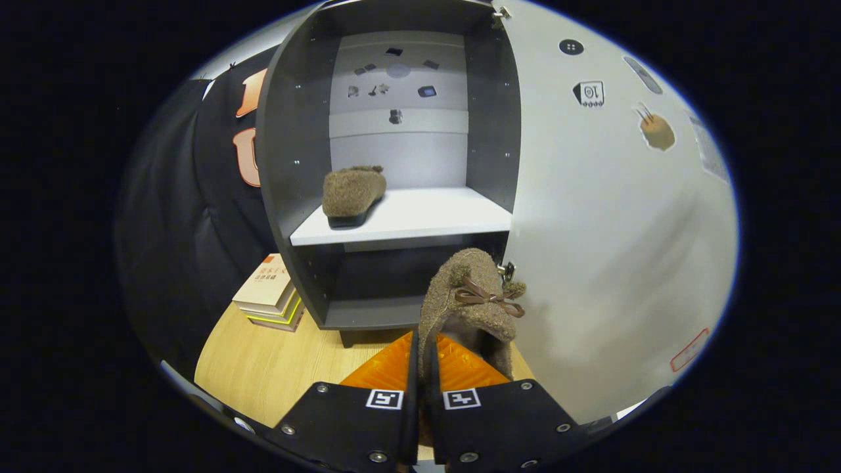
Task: Open the shoe cabinet door, grab the shoes and put them into the shoe cabinet, then close the shoe cabinet door.
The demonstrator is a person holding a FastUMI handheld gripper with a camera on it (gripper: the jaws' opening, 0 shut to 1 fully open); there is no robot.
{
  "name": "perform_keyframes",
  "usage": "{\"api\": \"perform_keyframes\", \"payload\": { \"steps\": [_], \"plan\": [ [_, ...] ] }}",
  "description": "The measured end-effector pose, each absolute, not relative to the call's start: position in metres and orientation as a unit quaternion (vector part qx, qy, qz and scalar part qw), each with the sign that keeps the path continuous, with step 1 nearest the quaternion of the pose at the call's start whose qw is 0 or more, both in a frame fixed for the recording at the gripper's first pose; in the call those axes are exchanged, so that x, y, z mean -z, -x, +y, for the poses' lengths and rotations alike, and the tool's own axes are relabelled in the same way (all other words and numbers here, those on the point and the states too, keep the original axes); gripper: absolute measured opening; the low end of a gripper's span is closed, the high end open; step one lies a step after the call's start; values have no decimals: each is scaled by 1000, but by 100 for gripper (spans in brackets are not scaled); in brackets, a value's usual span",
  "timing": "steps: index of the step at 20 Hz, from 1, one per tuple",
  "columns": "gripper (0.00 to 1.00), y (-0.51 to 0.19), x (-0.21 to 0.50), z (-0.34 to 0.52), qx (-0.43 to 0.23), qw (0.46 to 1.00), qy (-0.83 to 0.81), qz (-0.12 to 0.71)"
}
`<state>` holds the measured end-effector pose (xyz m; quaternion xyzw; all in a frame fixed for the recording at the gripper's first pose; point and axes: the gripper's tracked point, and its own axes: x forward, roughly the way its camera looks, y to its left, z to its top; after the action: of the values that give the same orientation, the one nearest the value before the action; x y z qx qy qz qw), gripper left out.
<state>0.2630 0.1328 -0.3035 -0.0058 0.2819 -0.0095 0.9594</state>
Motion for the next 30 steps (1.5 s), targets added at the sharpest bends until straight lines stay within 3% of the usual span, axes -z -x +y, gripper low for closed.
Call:
{"api": "perform_keyframes", "payload": {
  "steps": [5, 11, 30],
  "plan": [
    [8, -262, 243, 136, -2, 967, 25, 252],
    [8, -297, 219, 162, -24, 972, 33, 230],
    [8, -514, 243, 152, -77, 968, 29, 237]
  ]
}}
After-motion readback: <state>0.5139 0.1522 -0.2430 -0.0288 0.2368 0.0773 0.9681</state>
